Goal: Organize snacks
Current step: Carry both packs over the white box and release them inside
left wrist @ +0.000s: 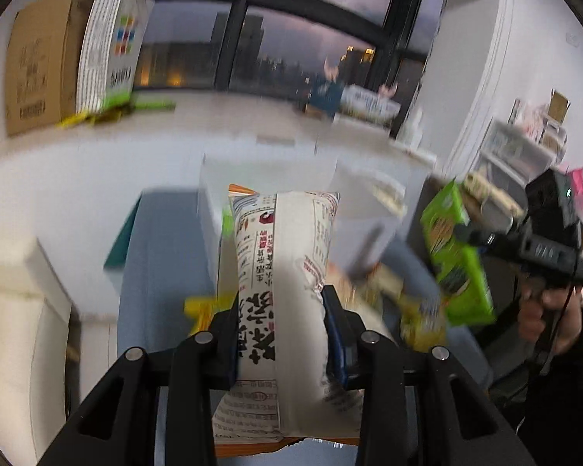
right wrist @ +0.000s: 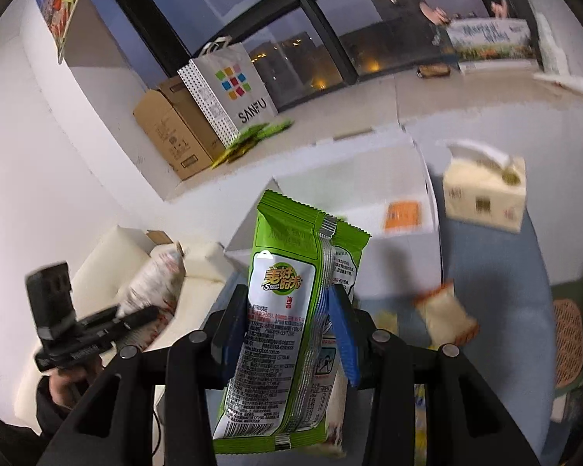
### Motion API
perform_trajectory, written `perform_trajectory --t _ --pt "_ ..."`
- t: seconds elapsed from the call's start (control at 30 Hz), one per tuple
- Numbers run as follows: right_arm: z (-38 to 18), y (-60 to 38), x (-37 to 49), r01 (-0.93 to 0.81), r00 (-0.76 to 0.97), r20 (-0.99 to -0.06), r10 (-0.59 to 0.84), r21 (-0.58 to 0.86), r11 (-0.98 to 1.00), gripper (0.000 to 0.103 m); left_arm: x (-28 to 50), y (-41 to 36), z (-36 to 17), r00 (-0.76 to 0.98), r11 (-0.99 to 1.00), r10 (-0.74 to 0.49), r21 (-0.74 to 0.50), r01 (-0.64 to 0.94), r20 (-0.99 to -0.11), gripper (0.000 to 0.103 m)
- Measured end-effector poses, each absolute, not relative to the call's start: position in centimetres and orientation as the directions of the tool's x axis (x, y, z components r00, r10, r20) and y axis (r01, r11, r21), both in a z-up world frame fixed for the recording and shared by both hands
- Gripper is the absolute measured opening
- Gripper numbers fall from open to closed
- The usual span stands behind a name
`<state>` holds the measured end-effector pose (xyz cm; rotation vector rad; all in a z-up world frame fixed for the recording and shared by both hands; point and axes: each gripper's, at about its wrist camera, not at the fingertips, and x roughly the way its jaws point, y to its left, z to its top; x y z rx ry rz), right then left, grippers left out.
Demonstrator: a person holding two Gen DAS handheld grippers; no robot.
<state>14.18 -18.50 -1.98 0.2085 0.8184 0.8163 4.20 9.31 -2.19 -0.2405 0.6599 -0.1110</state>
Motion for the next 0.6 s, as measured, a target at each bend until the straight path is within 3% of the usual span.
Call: perform_trajectory --t 0.23,0.33,0.57,0.6 --pt "1.8 -15.7 21.6 -0.571 0.446 -0.581 0.681 0.400 0.716 0.045 13.6 9.4 2.0 0.828 0.977 -0.150 -0.207 0.042 -0.540 0.039" --pt "2.1 -14.4 25.8 -0.540 0.484 -0.616 0.621 0.349 0.766 0.045 17.9 9.7 1.5 0.800 0.967 -0.155 -0.254 0.003 -0.579 0.039" --pt "-0.9 -11.0 31.5 -0.521 0.445 -0.725 0.526 0.268 0.810 0.046 24.4 9.2 -2.5 0.746 0.978 -0.103 -0.203 -0.044 -0.658 0.041" --pt "-1.4 -10.4 32.0 -0.528 0.440 -0.733 0.518 0.255 0.810 0.052 25.1 9.2 -3.1 0.729 0.978 -0.105 -0.204 -0.048 -0.676 0.045"
